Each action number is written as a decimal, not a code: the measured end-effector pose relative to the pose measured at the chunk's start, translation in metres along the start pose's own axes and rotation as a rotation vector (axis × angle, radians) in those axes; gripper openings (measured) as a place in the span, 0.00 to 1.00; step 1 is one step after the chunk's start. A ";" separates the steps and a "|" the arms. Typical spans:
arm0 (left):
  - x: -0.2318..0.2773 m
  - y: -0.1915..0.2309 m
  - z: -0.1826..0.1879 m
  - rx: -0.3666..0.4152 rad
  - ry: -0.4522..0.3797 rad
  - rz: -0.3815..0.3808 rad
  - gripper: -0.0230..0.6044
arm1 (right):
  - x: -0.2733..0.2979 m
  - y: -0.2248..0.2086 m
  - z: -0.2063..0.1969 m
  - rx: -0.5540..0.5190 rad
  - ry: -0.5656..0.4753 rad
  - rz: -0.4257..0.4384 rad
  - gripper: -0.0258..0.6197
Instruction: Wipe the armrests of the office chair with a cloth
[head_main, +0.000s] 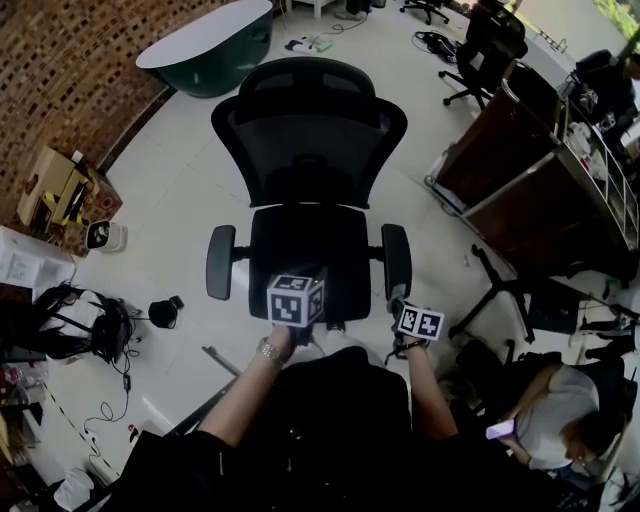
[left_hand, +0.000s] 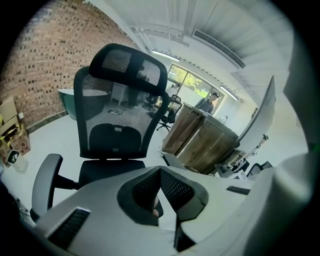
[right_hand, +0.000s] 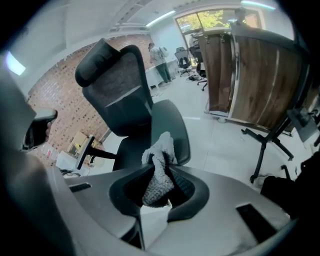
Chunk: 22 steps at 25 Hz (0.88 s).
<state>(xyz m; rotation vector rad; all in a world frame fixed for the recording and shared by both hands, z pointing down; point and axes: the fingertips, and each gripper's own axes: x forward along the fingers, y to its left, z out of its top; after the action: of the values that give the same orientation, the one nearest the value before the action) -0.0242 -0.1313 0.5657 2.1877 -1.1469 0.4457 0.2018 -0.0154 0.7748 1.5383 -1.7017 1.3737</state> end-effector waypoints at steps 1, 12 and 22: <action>-0.003 0.001 0.000 -0.006 -0.009 -0.001 0.05 | 0.003 0.011 -0.008 -0.033 0.035 0.016 0.15; -0.044 0.027 -0.009 -0.051 -0.071 0.066 0.05 | -0.031 0.217 0.088 -0.450 -0.154 0.100 0.15; -0.096 0.039 -0.033 -0.082 -0.094 0.258 0.05 | -0.082 0.292 0.073 -0.432 -0.201 0.251 0.15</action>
<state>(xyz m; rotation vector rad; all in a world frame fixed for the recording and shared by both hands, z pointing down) -0.1115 -0.0669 0.5524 2.0168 -1.4813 0.3988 -0.0269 -0.0781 0.5720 1.2808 -2.2018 0.8925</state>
